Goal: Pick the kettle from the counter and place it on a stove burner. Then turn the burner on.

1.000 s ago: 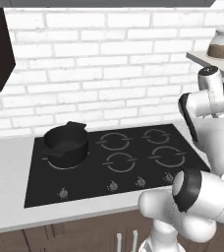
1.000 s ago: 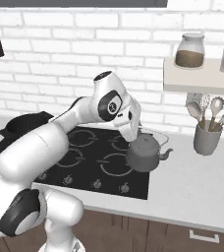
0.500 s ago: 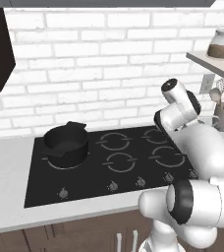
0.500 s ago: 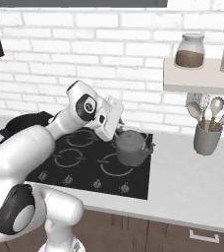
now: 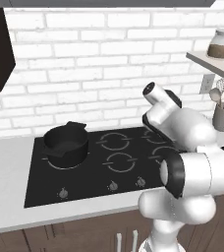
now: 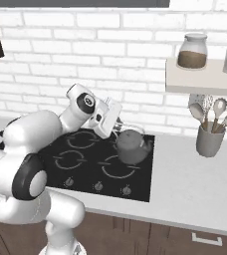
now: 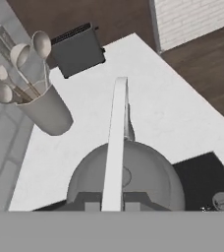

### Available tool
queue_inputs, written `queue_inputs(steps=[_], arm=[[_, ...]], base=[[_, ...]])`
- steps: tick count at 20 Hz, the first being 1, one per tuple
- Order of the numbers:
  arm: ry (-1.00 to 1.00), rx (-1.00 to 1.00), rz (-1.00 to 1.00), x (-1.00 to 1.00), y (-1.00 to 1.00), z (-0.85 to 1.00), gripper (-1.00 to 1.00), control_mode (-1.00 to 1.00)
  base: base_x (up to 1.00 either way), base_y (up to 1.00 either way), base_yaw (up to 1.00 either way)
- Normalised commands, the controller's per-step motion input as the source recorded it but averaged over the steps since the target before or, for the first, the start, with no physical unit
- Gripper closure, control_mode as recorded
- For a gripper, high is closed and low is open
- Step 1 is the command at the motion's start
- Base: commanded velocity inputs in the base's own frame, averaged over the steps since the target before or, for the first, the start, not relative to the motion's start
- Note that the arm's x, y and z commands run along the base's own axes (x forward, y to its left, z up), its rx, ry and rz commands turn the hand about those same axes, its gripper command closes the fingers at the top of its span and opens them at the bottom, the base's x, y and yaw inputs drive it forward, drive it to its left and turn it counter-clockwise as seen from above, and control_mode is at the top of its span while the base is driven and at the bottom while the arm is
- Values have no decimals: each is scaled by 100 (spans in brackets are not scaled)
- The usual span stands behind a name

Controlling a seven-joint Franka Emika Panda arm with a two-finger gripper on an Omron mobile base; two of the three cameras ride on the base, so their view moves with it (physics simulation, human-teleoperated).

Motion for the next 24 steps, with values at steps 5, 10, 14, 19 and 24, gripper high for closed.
queue_inputs(steps=[5, 10, 14, 19, 24], arm=[[14, 0, -1, 27, 17, -16, 100, -100], [6, 0, 0, 1, 16, -20, 100, -100], [0, 7, 0, 1, 4, -36, 100, -100], [0, 13, 0, 2, 0, -37, 100, -100], [0, 16, 0, 2, 1, -41, 100, -100]], base=[[0, 0, 0], [0, 0, 0], [0, 0, 0], [0, 0, 0], [0, 0, 0]])
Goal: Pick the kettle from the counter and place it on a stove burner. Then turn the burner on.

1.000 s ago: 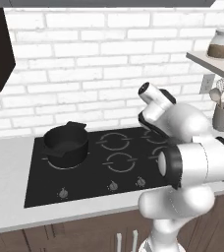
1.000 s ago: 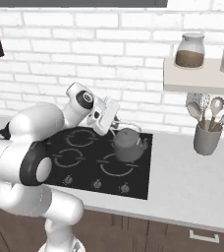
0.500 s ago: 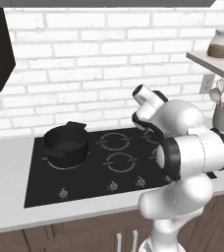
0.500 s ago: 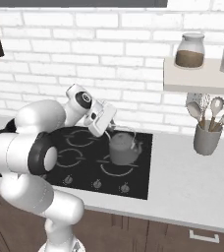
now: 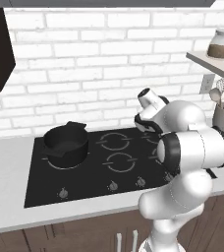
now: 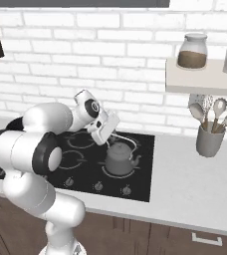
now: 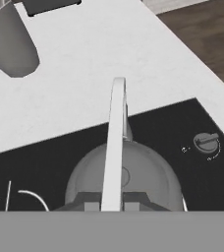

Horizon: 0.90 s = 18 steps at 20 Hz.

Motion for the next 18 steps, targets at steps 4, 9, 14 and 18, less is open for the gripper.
queue_inputs(steps=[4, 9, 14, 18], arm=[[-3, 11, 0, 2, 6, -43, 100, -100], [-1, 2, 0, 0, 1, -15, 100, -100], [0, 0, 0, 0, 0, 0, 100, -100], [0, 0, 0, 0, 0, 0, -100, -100]], base=[[0, 0, 0], [0, 0, 0], [0, 0, 0], [0, 0, 0]])
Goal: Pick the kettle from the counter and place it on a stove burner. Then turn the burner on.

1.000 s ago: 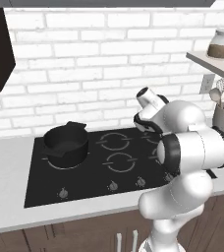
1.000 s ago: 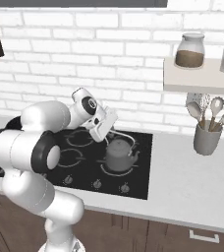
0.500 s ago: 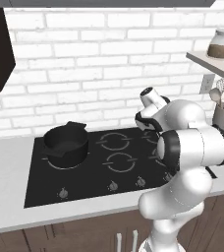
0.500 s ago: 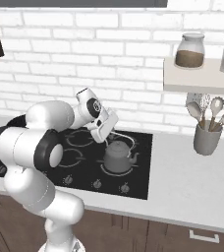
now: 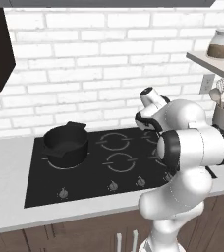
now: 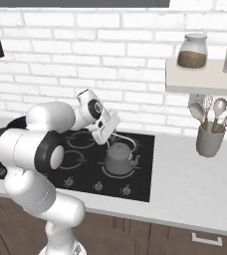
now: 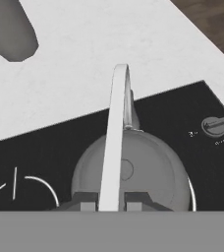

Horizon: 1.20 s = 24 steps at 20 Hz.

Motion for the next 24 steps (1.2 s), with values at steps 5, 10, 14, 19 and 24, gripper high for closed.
queue_inputs(steps=[5, 10, 14, 19, 24], arm=[[0, 0, 0, 0, 0, 0, -100, -100], [0, 0, 0, 0, 0, 0, -100, -100], [-4, 0, 0, -9, 0, 17, -100, -100], [-21, 3, 0, -53, 0, 54, -100, -100], [-16, 9, 0, -95, -38, 52, -100, -100]], base=[[0, 0, 0], [0, 0, 0], [0, 0, 0], [0, 0, 0], [0, 0, 0]])
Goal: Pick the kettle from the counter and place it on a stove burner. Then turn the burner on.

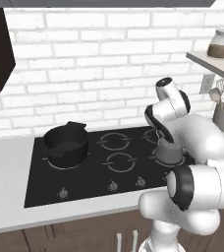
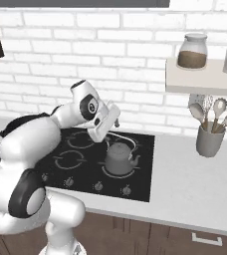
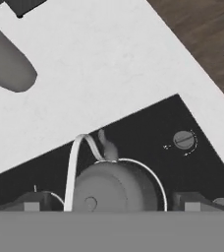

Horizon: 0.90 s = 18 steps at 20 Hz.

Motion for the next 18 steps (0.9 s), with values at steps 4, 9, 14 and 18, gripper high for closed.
queue_inputs(steps=[4, 9, 14, 18], arm=[[-13, 13, -3, -100, -75, 33, -100, -100], [-17, 22, -9, -99, -96, 14, -100, -100], [-3, 34, -12, -49, -47, 0, -100, -100], [0, 21, 0, 0, -12, 0, -100, -100]], base=[[0, 0, 0], [0, 0, 0], [0, 0, 0], [0, 0, 0]])
